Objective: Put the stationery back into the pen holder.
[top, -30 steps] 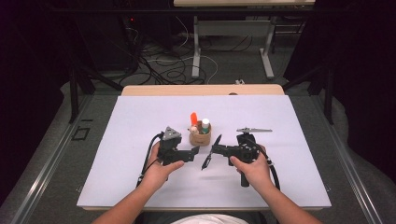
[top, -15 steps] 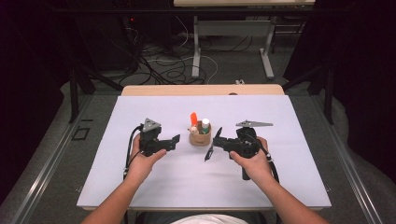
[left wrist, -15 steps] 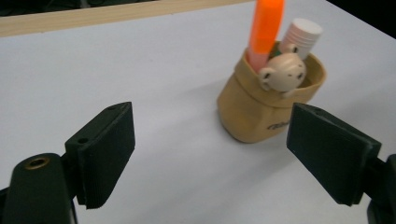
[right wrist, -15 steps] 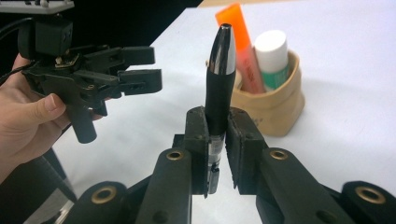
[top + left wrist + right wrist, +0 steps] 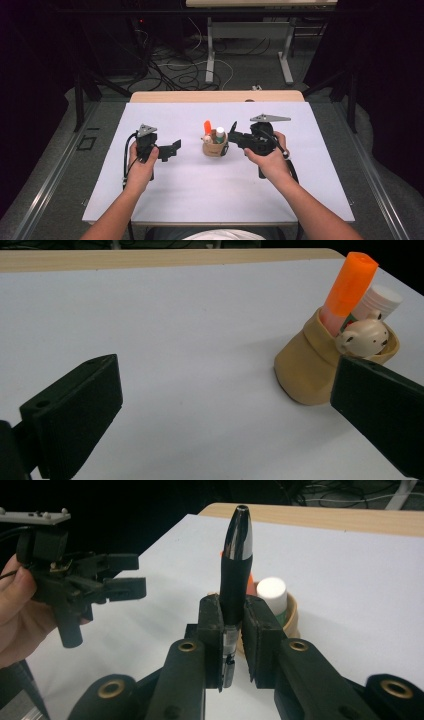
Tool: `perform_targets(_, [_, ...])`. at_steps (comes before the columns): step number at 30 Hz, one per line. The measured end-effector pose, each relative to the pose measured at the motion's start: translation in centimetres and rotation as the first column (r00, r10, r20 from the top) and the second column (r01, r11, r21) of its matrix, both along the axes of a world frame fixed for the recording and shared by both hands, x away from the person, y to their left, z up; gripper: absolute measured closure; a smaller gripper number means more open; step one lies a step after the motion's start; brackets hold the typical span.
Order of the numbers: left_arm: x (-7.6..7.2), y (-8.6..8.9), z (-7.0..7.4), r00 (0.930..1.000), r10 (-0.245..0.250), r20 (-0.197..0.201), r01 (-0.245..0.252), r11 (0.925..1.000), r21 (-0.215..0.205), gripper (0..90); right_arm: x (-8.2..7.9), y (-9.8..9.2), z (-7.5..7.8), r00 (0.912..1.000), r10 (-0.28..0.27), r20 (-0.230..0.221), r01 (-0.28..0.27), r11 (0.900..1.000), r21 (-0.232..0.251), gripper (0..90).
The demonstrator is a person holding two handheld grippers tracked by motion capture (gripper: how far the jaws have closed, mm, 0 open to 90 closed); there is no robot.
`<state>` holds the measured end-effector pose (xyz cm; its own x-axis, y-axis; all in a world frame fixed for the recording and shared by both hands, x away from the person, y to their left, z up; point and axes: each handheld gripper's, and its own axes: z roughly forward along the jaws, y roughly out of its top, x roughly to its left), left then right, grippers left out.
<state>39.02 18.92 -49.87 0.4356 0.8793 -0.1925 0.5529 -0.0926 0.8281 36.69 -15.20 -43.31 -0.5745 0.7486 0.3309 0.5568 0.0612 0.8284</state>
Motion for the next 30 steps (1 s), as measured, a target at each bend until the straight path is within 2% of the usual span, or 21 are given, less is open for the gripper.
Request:
perform_targets(6, [0.1, 0.3, -0.2, 0.9997, 0.020, -0.016, -0.020, 0.9997, 0.013, 0.3, 1.2, 0.6, 0.7, 0.9993, -0.023, 0.029, 0.023, 1.000, -0.019, 79.4])
perform_targets(9, [0.1, 0.2, -0.2, 0.9996, 0.028, -0.007, -0.028, 0.9995, 0.010, 0.3, 1.7, 0.9, 0.7, 0.9983, -0.028, 0.051, 0.030, 0.999, -0.037, 79.4])
perform_targets(17, [0.1, 0.2, -0.2, 0.9995, 0.028, -0.014, -0.028, 0.9996, 0.009, 0.3, 3.0, 1.9, 0.7, 0.9970, -0.050, 0.059, 0.053, 0.997, -0.052, 79.4])
perform_targets(23, [0.1, 0.1, -0.3, 0.9995, 0.025, -0.018, -0.025, 0.9995, 0.020, 0.3, 3.6, 2.9, 0.1, 0.9958, -0.048, 0.078, 0.054, 0.995, -0.085, 79.4])
perform_targets(30, [0.2, 0.1, -0.5, 0.9994, 0.022, -0.027, -0.022, 0.9995, 0.021, 0.3, 3.9, 3.9, -0.8, 0.9964, -0.040, 0.075, 0.049, 0.991, -0.127, 79.4])
